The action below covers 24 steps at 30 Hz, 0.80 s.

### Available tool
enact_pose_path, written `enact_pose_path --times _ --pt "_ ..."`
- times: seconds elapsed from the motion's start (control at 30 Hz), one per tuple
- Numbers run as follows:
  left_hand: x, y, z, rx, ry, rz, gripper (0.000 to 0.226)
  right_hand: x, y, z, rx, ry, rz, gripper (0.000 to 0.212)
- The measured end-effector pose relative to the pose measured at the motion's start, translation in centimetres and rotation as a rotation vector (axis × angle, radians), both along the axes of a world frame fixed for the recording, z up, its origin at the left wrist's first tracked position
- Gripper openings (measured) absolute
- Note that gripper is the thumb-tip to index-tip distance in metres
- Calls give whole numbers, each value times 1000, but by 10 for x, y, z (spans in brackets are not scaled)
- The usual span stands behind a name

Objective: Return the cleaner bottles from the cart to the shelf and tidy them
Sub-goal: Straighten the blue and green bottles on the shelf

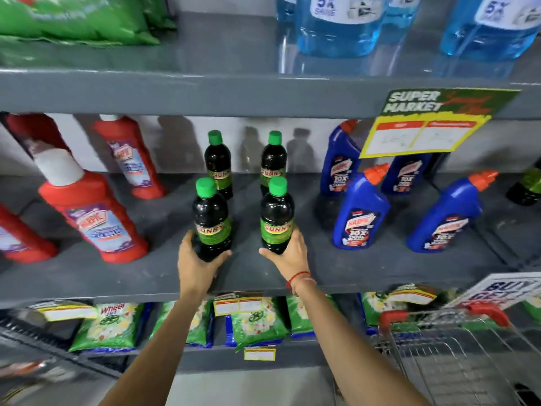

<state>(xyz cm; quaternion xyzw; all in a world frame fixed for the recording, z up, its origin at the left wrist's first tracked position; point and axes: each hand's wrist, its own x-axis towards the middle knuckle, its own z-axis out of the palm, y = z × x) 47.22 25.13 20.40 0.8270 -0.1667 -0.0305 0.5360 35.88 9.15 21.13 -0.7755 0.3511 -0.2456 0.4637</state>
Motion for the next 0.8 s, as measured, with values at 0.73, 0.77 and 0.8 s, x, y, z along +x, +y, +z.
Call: enact_pose_path --times 0.73,0.77,0.8 --pt "12 42 9 -78 46 -26 63 -6 57 -6 -128 -92 -310 69" --pt "13 55 10 -109 49 -5 54 -7 71 -8 -167 -155 -354 58" --pt "13 65 12 -135 49 10 44 -9 82 -9 -212 -199 -371 49"
